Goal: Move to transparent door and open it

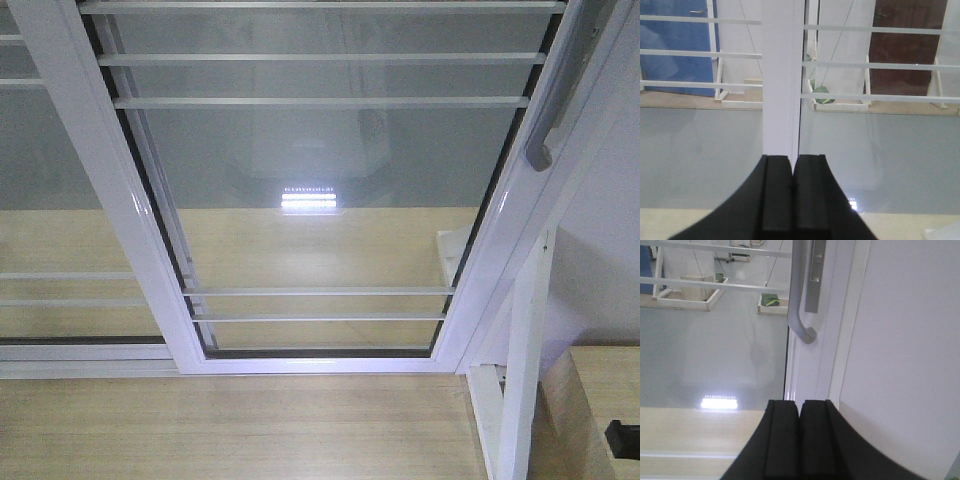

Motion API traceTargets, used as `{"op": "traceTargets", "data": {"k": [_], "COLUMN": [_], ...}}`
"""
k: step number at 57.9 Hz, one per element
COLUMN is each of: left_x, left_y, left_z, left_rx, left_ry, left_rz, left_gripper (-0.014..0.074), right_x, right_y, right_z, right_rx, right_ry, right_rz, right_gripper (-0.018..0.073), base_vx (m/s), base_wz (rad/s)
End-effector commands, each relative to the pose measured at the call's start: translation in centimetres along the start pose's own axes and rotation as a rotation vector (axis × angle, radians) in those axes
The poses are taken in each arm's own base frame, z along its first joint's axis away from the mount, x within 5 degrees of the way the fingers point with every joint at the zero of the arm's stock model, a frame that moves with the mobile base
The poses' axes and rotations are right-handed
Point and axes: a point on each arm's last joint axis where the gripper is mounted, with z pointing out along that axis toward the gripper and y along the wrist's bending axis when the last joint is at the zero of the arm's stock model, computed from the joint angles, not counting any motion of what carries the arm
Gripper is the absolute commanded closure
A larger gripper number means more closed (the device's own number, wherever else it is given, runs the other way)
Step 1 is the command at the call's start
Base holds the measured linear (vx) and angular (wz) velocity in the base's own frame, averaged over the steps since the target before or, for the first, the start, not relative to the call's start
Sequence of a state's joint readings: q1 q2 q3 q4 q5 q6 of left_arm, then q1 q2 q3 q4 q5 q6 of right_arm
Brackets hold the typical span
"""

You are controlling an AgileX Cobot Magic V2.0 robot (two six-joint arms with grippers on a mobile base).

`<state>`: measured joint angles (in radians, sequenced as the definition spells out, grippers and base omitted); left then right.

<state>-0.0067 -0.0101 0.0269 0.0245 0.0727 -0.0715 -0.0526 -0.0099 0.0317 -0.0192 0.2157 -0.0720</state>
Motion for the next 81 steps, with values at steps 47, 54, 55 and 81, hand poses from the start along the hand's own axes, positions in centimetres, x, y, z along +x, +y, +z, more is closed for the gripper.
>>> {"op": "traceTargets", "data": {"k": [47, 54, 55, 81], "left_x": [0.4, 0.0, 0.0, -8.1], "left_y": [0.0, 0.0, 0.0, -0.4], "left_z": [0.3, 0.3, 0.3, -1.2], "left_rx": [0.006, 0.008, 0.009, 0.036], "left_ry": [-0.018, -0.046, -0.052, -0.445], "left_rz": [-0.019, -0.019, -0.019, -0.026], "left_gripper": [0.0599, 0.0599, 0.0599, 0.0599], "right_x": [-0.6, -1.8, -2.0, -10.4], "right_y": [-0.2, -0.1, -0.1, 0.0], "right_z": [0.0, -0.2, -0.2, -4.7], "right_rx": [0.043, 0.055, 0.056, 0.031], "right_ry": [-0.096, -0.229, -0.247, -0.890], "right_rz": [-0.307, -0.326, -0.326, -0.130], "right_gripper": [0.0564, 0.0564, 0.0564, 0.0564], "base_vx": [0.00, 0.00, 0.00, 0.00], "base_wz": [0.00, 0.00, 0.00, 0.00]}}
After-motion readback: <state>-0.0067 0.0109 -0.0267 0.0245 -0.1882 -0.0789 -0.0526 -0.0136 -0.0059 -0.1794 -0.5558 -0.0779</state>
